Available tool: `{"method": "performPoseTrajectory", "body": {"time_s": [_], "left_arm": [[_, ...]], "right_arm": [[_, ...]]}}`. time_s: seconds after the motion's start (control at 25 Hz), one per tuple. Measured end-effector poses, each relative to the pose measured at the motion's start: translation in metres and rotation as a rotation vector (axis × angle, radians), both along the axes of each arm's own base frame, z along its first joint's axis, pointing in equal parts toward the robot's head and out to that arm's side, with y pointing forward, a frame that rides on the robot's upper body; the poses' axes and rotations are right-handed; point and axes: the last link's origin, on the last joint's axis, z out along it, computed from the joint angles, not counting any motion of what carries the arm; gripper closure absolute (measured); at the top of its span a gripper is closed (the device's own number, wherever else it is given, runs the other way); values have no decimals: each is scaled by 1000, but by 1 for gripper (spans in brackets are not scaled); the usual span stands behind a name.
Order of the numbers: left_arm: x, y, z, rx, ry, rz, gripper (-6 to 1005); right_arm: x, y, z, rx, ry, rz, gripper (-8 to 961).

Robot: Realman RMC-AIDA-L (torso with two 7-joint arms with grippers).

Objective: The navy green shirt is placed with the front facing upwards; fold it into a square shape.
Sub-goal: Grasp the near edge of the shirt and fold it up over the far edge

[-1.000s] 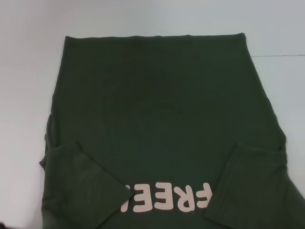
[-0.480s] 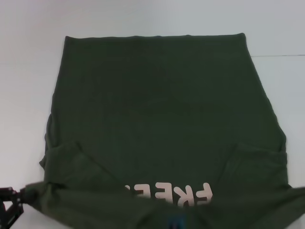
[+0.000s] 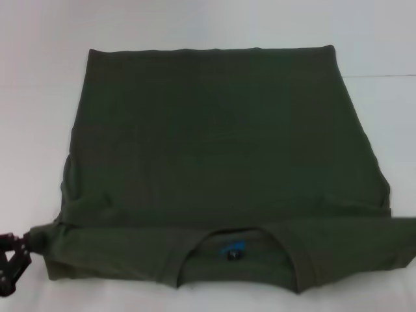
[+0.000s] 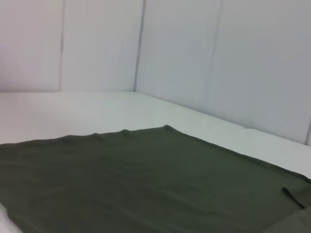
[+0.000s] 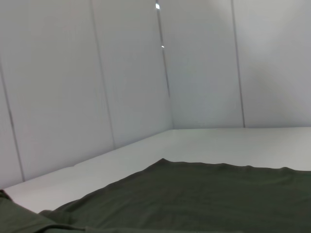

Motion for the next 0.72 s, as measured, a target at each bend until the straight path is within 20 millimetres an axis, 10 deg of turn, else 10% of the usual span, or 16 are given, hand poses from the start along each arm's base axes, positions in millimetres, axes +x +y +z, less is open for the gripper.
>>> {"method": "performPoseTrajectory", "body": {"time_s": [0.72], "left_arm": [[14, 81, -12, 91, 29, 61, 975]], "right_arm": [[-16, 115, 3, 32, -47, -74, 906]]}}
